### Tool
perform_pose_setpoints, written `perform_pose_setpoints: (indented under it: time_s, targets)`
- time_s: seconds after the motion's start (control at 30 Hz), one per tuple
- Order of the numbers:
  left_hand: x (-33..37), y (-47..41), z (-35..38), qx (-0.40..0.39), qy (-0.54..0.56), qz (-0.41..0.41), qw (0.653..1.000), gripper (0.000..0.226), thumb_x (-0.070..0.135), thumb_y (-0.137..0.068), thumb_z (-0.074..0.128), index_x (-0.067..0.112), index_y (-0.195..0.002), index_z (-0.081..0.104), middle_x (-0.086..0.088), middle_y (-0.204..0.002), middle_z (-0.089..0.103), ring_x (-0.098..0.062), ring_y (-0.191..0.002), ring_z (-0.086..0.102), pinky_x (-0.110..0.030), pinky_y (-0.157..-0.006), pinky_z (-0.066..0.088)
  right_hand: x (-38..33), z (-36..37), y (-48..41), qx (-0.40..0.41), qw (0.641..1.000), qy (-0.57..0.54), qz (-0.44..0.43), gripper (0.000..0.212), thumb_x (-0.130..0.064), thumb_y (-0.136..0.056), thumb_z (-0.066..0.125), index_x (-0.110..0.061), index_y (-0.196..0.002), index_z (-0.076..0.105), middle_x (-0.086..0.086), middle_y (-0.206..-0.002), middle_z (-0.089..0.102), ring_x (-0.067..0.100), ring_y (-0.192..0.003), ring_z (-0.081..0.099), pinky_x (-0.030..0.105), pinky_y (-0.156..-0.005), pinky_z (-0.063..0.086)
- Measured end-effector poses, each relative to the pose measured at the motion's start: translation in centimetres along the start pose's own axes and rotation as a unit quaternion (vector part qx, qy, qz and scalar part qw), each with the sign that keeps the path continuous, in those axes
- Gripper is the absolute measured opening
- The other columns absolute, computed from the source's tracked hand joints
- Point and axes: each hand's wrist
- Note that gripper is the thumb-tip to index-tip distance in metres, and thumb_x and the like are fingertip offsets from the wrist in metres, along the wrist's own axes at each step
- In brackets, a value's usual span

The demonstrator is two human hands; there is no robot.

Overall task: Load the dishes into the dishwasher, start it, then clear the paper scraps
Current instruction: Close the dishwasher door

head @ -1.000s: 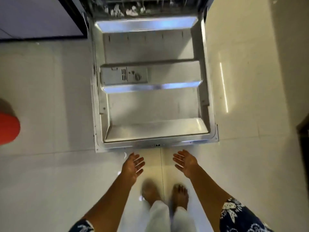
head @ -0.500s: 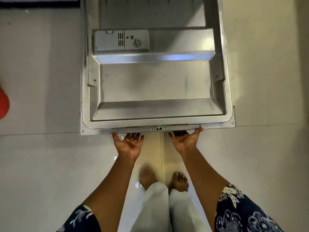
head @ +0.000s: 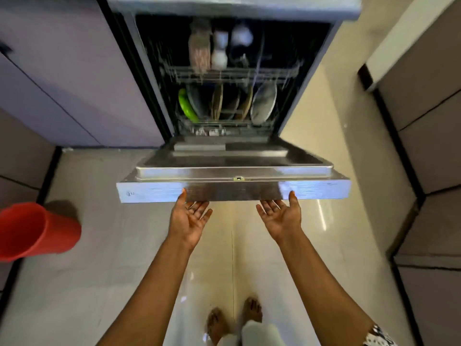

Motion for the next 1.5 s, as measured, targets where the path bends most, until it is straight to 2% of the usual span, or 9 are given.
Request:
perform_pose_setpoints:
  time_s: [0.4,0.53,0.6,0.73,0.83,1.0,1.07,1.23,1.5]
  targets:
    - [12.1,-0.7,16.1,-0.054,-0.229,0.201,0.951,0.009,0.022,-0.098,0.049,0.024,-0.104,0.054,0.004,-0.108,0.06,-0.015,-0.111,0.054,-0.034,-0.107,0.037,-11.3,16.8,0.0,-0.154,0.981,0.089,-0.083,0.042,-0.026,-0.099,0.043,-0.012,-0.138,0.04,0.012,-0.138,0.048,0.027,-0.127,0.048,0.042,-0.106,0.037]
    - [14.3,-2.9,19.6,-0.047,-0.302,0.285,0.909,0.034,0.015,-0.096,0.052,0.014,-0.13,0.047,0.0,-0.125,0.057,-0.017,-0.118,0.052,-0.02,-0.091,0.044,-13.9,21.2,-2.2,-0.142,0.923,0.319,-0.161,0.027,-0.025,-0.099,0.044,-0.016,-0.124,0.05,0.008,-0.127,0.055,0.026,-0.12,0.052,0.045,-0.106,0.039]
    - [15.3,-5.0,20.7,-0.034,-0.322,0.312,0.893,0.054,0.012,-0.095,0.052,0.01,-0.145,0.032,-0.006,-0.142,0.047,-0.019,-0.13,0.045,-0.023,-0.099,0.041,-15.5,23.0,-3.7,-0.115,0.798,0.541,-0.241,0.036,-0.031,-0.096,0.048,-0.012,-0.127,0.05,0.01,-0.129,0.054,0.028,-0.119,0.051,0.041,-0.101,0.041]
    - [17.4,-8.6,21.6,0.034,-0.445,0.394,0.804,0.064,0.021,-0.095,0.055,0.018,-0.15,0.023,-0.002,-0.147,0.041,-0.016,-0.135,0.039,-0.023,-0.103,0.034,-18.3,24.4,-5.8,-0.034,0.373,0.76,-0.53,0.034,-0.023,-0.09,0.059,-0.007,-0.12,0.056,0.011,-0.11,0.061,0.027,-0.099,0.06,0.033,-0.081,0.048]
    - [18.5,-9.4,21.9,0.06,-0.535,0.462,0.704,0.063,0.024,-0.094,0.055,0.017,-0.149,0.024,-0.007,-0.149,0.037,-0.022,-0.136,0.037,-0.03,-0.106,0.034,-19.9,25.6,-7.5,-0.04,0.251,0.697,-0.671,0.051,-0.02,-0.073,0.078,-0.011,-0.118,0.055,0.011,-0.113,0.058,0.028,-0.102,0.058,0.039,-0.082,0.051]
    - [22.7,-11.7,23.2,0.098,-0.719,0.575,0.378,0.087,0.053,-0.086,0.049,0.021,-0.152,0.001,-0.009,-0.158,0.009,-0.027,-0.146,0.007,-0.048,-0.116,0.016,-22.6,29.7,-9.8,-0.056,0.179,0.746,-0.639,0.11,-0.051,-0.065,0.076,-0.015,-0.149,0.015,0.011,-0.157,0.011,0.027,-0.144,0.007,0.054,-0.114,0.005]
    - [25.7,-12.6,24.3,0.081,-0.789,0.526,0.306,0.106,0.064,-0.079,0.053,0.023,-0.149,-0.016,-0.004,-0.158,-0.014,-0.025,-0.146,-0.013,-0.049,-0.117,-0.004,-23.5,31.3,-10.3,-0.049,0.158,0.787,-0.594,0.127,-0.064,-0.058,0.074,-0.014,-0.15,0.003,0.012,-0.157,-0.001,0.027,-0.145,-0.006,0.054,-0.114,-0.005]
    - [30.6,-14.1,25.6,0.028,-0.85,0.462,0.252,0.12,0.077,-0.066,0.059,0.027,-0.149,-0.013,-0.005,-0.16,-0.004,-0.023,-0.146,-0.008,-0.046,-0.116,-0.009,-25.0,33.4,-10.9,-0.095,0.122,0.844,-0.514,0.13,-0.068,-0.064,0.067,-0.018,-0.146,-0.021,0.01,-0.157,-0.012,0.028,-0.144,-0.014,0.05,-0.114,-0.009]
    - [29.9,-16.0,25.1,0.058,-0.797,0.545,0.252,0.098,0.066,-0.073,0.062,0.023,-0.15,0.02,-0.006,-0.154,0.029,-0.026,-0.142,0.026,-0.048,-0.114,0.02,-24.8,33.1,-12.2,-0.085,0.134,0.773,-0.614,0.107,-0.055,-0.061,0.078,-0.019,-0.146,0.025,0.009,-0.15,0.033,0.031,-0.138,0.032,0.051,-0.111,0.024]
Point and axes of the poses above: each hand's wrist, its own y-axis away from the middle knuckle, its own z-axis out of the palm, x = y × z
